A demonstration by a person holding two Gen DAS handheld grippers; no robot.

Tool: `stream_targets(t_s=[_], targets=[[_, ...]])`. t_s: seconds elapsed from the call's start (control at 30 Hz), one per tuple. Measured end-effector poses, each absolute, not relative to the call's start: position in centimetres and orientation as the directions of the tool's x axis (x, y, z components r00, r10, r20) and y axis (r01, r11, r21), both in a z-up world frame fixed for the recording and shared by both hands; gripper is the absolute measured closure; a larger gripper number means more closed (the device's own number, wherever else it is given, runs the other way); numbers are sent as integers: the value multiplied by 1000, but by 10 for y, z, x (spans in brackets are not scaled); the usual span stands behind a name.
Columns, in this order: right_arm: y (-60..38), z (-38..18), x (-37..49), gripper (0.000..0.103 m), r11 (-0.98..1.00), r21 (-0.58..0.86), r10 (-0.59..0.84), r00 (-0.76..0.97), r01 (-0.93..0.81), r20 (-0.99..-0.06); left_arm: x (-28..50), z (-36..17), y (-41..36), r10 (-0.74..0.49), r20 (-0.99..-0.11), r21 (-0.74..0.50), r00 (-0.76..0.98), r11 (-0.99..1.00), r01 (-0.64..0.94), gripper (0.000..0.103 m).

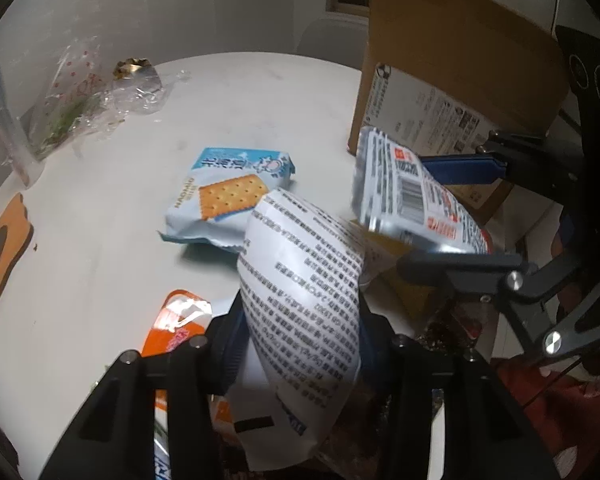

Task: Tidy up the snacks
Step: 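Lift and carry the white bag with the left gripper while the right carries the pouch into the box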

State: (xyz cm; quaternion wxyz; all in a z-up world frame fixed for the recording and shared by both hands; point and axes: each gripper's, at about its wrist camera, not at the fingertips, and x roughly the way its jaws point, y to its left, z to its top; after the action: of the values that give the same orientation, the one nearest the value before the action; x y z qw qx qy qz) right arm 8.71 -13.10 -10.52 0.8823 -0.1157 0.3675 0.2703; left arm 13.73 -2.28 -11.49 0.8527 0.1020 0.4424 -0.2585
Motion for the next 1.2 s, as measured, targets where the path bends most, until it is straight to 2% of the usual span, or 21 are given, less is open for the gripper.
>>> stream_targets(t_s=[0.4, 0.77, 1.0, 1.2], targets=[[-124, -63, 77, 41, 811, -3, 446, 621, -585, -644, 112, -75, 8, -384, -720, -88, 579, 877, 472, 60], [-110, -2, 70, 41, 765, -13, 524, 633, -644, -570, 77, 0, 43, -317, -590, -53, 743, 933, 356, 60], [-133, 42, 65, 41, 761, -13, 560, 667, -648, -491, 69, 45, 23, -318, -524, -19, 790, 932, 363, 60], [-182, 65, 63, 41, 811, -22, 516, 733, -584, -443, 77, 77, -17, -351, -476, -8, 806, 919, 395, 60]])
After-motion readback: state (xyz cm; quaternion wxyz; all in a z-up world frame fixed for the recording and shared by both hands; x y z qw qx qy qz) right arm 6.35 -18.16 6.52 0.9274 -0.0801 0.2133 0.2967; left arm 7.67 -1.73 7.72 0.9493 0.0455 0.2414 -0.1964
